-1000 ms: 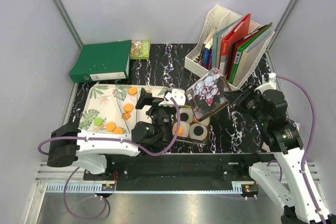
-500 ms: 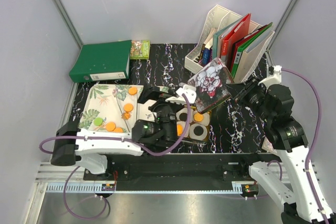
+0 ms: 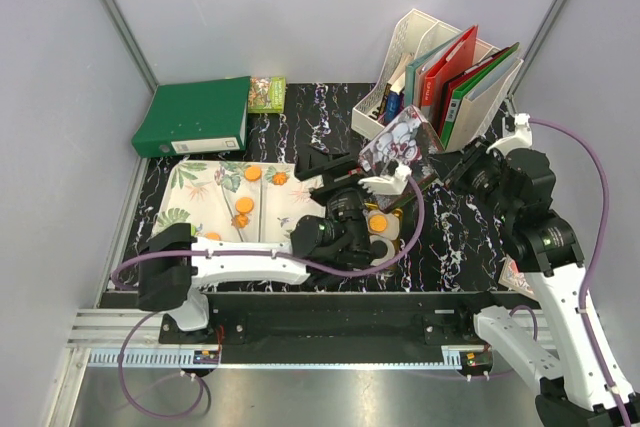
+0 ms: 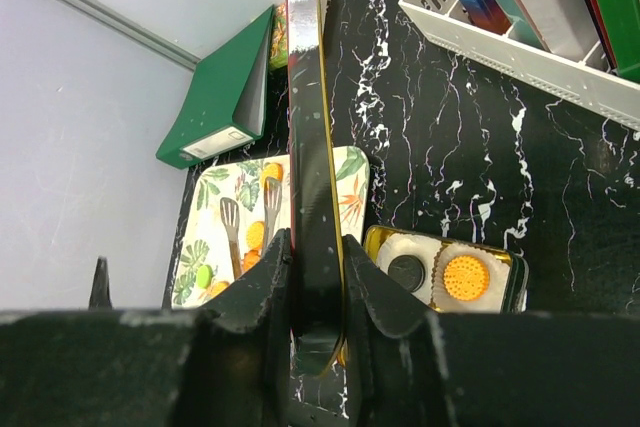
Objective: Pack the cookies
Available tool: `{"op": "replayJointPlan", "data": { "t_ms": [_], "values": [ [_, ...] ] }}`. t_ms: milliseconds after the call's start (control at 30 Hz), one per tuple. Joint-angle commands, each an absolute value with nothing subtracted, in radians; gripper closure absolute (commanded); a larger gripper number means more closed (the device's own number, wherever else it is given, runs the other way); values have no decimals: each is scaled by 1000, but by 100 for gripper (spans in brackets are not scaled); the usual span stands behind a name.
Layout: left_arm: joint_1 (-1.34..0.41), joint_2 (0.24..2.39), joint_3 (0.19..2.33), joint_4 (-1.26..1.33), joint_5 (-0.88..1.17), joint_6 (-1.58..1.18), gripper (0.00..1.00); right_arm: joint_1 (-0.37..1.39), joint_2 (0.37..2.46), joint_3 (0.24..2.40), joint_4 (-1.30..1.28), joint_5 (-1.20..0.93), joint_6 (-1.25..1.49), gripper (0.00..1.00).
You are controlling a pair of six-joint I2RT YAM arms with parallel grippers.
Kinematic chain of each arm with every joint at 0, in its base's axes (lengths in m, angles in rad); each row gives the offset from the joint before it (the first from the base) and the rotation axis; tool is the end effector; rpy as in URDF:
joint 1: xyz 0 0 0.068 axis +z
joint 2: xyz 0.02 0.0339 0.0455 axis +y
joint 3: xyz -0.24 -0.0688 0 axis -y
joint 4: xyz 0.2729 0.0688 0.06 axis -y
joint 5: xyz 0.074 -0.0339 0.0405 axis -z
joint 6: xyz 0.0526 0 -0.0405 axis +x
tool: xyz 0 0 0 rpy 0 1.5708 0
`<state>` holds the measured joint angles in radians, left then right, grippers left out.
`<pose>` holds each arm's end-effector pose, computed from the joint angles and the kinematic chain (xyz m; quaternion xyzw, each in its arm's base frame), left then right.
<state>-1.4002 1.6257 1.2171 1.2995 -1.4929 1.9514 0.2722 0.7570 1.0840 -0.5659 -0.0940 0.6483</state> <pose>0.1122 -0.3425 0.3605 0.3105 0.6110 0.4062 0.6044 0.1985 0.0605 0.3929 0.1183 0.7770 0.3072 0.5365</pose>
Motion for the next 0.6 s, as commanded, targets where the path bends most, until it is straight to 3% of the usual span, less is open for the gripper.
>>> {"op": "replayJointPlan", "data": {
  "t_ms": [0, 400, 567],
  "values": [
    [-1287, 1583, 1229, 1667, -1700, 2111, 1, 272, 758, 1155, -506, -69, 608, 100],
    [-1002, 1577, 1436, 1645, -1588, 1913, 1, 272, 801, 1183, -512, -87, 594, 100],
    [-853, 1641, 1554, 1383, -1516, 1633, 1, 273, 850, 1252, -525, -95, 580, 100]
  ]
}}
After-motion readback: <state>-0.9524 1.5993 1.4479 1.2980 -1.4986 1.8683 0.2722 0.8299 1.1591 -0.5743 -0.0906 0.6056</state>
